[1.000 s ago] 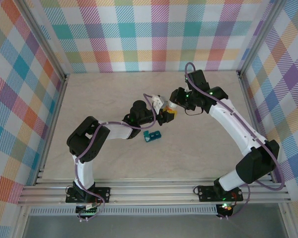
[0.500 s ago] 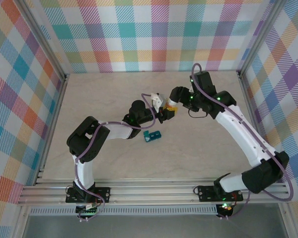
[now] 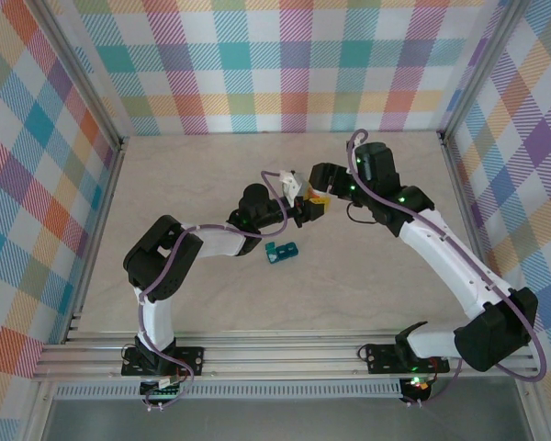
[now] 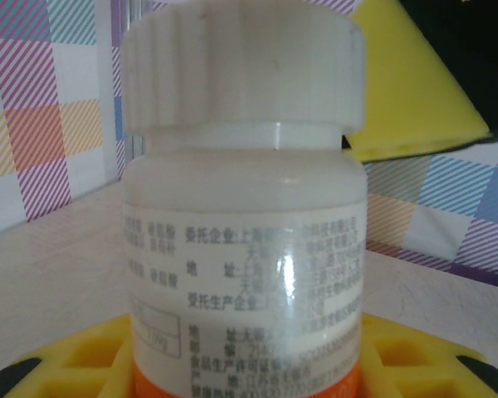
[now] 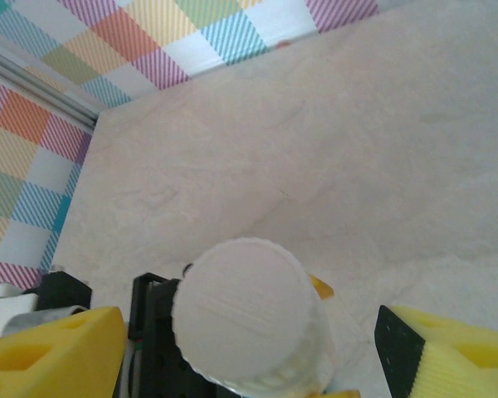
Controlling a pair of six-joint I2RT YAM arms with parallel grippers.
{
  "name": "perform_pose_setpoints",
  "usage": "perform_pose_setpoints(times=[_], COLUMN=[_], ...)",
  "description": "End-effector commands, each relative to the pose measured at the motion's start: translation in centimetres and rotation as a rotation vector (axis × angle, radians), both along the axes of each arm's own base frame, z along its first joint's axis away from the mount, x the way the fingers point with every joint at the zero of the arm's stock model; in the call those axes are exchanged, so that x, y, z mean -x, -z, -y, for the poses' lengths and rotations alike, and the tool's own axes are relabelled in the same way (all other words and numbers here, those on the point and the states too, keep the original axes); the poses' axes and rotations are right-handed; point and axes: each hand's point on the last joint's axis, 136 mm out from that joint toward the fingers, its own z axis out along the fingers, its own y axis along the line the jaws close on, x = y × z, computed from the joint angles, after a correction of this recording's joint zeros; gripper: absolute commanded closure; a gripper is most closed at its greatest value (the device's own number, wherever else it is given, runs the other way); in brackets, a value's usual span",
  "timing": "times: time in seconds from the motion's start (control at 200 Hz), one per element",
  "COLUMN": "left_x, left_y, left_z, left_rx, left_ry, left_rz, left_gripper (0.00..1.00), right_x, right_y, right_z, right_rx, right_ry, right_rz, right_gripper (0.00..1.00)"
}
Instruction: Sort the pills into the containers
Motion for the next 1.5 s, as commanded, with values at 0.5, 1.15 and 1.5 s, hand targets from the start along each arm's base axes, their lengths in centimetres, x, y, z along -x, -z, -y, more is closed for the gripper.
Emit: perform_pose_setpoints(times=[0.5,1.15,1.5], left_x=[0.5,0.4,0.1], left_y=[-3.2,-3.3,-3.1], left_z=[0.3,0.2,1.1], left_rx=[0.071,0.077,0.062], left_ry=[0.027,0.018,0.025], left_rz=[0.072,0.067,0.023], left_gripper=[1.0,1.0,0.48], right_x=[-1.5,-1.1,-2.5], right_y=[0.0,1.8,1.9], right_z=[-1.1,-0.7,2.4], right_rx=[0.003,0.011,0.009], right_ry=[-0.037,-0.032,0.115], right_rz=[0.024,-0.012,-0.018], right_gripper=[0.43,0.64,0.67])
